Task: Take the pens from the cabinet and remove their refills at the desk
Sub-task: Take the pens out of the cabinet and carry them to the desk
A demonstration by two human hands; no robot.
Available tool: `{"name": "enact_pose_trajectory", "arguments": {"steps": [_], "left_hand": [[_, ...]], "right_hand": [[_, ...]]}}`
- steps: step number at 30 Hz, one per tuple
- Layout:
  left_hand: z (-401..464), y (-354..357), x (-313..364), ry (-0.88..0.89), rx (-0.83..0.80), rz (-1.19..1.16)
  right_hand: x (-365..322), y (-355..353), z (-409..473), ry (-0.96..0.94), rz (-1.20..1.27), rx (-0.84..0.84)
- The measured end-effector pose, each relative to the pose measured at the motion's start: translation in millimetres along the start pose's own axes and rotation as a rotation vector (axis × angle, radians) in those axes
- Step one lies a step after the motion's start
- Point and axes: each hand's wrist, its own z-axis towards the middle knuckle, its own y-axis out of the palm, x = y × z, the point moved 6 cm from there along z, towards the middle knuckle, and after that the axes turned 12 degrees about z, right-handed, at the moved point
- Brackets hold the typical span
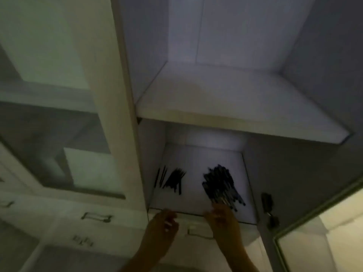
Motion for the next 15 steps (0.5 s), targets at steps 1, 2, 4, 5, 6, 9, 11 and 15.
{"name": "enact_pose_trajectory", "arguments": {"steps": [1, 2, 4, 5, 6, 9, 11, 15], "left_hand": [[12.3, -1.7, 10.9, 0.091, 0.099, 0.066], [23.4, -5.9, 22.2, 0.15, 0.165, 0.162], [52.7, -10.7, 41.3, 0.148, 0.18, 0.292], [69.6, -9.0, 44.4, 0.102, 0.164, 0.384], [82.8, -5.4, 45.7, 0.034, 0.124, 0.49], [116.8, 1.0, 42.2, -0.161, 0.018, 0.704], [133.2, 2.4, 38.8, -0.228, 0.012, 0.751], [151.8, 10.5, 33.2, -0.317, 0.02, 0.782]], "right_hand": [[-10.5, 2.7, 10.6, -0.088, -0.06, -0.009], [-16.2, 4.1, 22.3, -0.161, -0.171, -0.02], [-27.6, 3.6, 51.2, -0.176, -0.321, 0.027], [-31.9, 3.8, 64.5, -0.165, -0.411, 0.06], [-33.0, 5.9, 74.4, -0.141, -0.501, 0.067], [-23.0, 6.5, 113.0, 0.021, -0.807, 0.045], [-12.5, 3.6, 133.9, 0.138, -0.927, -0.013], [5.1, 0.6, 154.3, 0.246, -0.971, -0.113]]}}
